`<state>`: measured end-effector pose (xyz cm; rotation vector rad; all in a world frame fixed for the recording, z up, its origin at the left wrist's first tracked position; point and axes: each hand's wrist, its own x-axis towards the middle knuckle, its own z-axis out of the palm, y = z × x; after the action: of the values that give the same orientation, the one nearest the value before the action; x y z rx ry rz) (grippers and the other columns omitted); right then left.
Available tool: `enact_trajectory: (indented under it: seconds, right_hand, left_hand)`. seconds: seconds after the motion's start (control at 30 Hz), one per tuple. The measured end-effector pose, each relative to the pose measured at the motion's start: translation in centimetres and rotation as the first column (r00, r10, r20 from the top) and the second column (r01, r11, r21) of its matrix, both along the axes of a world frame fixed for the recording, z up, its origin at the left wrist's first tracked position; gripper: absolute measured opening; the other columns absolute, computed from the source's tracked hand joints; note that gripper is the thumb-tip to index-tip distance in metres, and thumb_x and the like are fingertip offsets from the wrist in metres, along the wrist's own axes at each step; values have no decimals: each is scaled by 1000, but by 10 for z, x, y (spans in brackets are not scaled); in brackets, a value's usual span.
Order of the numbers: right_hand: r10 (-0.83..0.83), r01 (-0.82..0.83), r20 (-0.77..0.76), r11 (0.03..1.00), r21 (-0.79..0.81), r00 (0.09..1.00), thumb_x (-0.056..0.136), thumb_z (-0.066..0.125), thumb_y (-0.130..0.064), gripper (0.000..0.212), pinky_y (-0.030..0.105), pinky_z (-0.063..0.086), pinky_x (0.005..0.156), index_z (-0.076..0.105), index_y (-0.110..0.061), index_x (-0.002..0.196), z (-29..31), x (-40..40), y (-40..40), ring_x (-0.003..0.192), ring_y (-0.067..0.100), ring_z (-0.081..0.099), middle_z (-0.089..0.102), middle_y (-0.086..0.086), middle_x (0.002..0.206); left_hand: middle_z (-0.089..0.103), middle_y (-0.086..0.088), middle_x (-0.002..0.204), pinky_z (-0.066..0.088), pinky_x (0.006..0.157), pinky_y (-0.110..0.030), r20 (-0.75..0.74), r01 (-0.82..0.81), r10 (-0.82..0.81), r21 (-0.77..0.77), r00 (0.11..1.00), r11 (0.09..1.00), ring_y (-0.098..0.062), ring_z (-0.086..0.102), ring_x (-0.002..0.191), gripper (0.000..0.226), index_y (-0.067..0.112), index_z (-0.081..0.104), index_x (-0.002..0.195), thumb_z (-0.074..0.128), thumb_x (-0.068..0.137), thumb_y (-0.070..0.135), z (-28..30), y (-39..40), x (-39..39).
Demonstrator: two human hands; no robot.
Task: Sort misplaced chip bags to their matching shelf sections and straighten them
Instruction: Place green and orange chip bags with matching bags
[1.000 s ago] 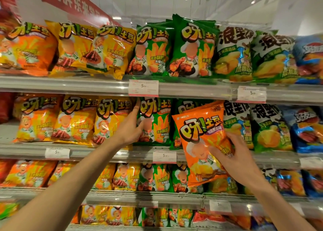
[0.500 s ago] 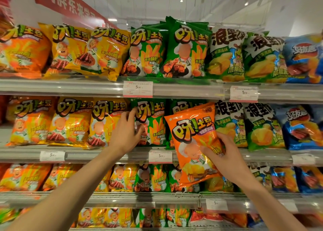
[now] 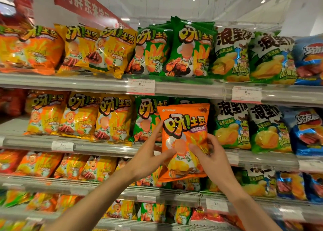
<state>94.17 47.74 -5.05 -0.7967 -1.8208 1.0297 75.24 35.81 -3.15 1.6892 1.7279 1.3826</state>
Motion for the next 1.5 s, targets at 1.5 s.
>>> enact_trajectory:
  seconds: [1.5]
  right_hand:
    - [380, -382, 75, 924, 7, 922, 78, 71, -62, 36, 34, 51, 95, 49, -57, 106, 4, -616, -277, 108, -6, 54, 60, -18, 119]
  left_hand:
    - [23, 35, 153, 33, 111, -24, -56, -490, 492, 45, 869, 870, 9, 39, 131, 85, 59, 5, 149, 65, 91, 47, -4, -335, -546]
